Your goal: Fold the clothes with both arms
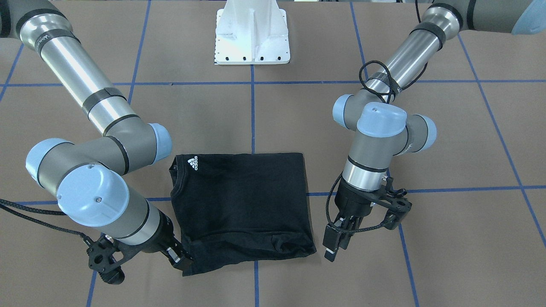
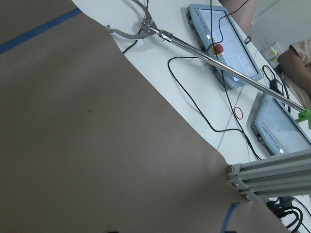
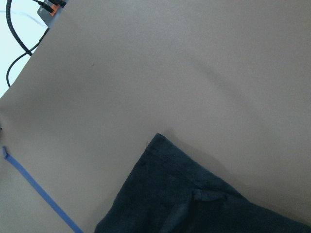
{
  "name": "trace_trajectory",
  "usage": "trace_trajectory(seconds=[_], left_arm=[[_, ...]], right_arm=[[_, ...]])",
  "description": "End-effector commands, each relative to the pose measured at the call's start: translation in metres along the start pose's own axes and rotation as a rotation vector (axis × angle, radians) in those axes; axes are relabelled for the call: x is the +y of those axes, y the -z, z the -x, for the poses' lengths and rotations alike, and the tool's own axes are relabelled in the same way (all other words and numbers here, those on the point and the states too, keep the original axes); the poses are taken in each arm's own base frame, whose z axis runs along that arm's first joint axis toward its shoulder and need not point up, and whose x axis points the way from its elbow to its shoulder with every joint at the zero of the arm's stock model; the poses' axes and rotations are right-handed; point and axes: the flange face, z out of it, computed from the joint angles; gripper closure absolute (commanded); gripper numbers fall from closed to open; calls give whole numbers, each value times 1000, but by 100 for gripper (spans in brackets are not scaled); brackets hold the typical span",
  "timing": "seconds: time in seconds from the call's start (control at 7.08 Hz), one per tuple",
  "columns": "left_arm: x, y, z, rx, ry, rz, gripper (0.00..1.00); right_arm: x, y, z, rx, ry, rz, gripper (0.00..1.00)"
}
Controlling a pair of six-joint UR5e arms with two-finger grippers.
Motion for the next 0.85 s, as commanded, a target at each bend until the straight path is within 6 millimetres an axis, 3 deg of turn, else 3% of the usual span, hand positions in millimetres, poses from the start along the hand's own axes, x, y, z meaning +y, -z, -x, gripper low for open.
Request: trace_trajectory(seconds=[0.0,0.14,0.28,0.42,0.71], left_arm=[[4,48,19,32,-94,83,0],[1,86,42,48,-268,103,0],[-6,117,55,44,-416,145,0],[-27,135,60,21,-559,186,0],[-83,172,105,-21,-828,247,0]], right_arm=[[10,23,-27,-46,36,12,0],[-6,31,-52,-53,71,3,0],[-37,46,-90,-56,176,-26,0],[-72,58,-149,-38,328,-54,0],[-172,118,-236,-31,511,-48,0]])
